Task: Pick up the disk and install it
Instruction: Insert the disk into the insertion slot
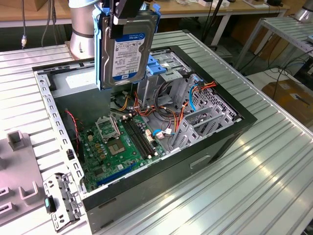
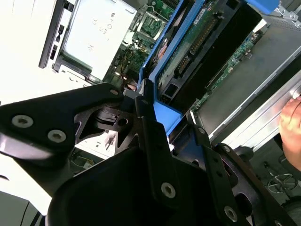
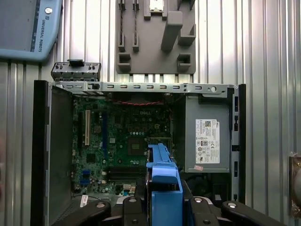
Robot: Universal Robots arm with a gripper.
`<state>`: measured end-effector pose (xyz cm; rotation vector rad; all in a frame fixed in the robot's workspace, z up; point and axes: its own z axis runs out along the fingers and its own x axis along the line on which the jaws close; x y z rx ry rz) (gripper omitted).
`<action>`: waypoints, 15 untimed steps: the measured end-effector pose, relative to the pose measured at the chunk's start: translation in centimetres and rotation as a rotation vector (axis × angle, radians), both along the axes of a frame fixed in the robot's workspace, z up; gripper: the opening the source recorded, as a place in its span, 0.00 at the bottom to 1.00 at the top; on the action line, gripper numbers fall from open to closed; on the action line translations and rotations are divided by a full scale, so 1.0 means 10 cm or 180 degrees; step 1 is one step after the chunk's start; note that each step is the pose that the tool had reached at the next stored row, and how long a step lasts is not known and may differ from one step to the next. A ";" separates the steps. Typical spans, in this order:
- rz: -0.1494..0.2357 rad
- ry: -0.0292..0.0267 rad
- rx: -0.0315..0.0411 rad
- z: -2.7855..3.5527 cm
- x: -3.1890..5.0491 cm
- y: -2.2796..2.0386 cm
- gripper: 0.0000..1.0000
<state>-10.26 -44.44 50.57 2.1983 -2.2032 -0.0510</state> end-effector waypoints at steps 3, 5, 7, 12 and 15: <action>0.0000 -0.0001 -0.0001 0.012 0.001 -0.062 0.37; 0.0000 0.0000 -0.0002 0.013 0.002 -0.132 0.37; 0.0000 0.0000 -0.0002 0.011 0.005 -0.201 0.37; 0.0000 0.0000 -0.0012 0.007 0.034 -0.311 0.37; 0.0000 0.0000 -0.0020 -0.007 0.145 -0.330 0.37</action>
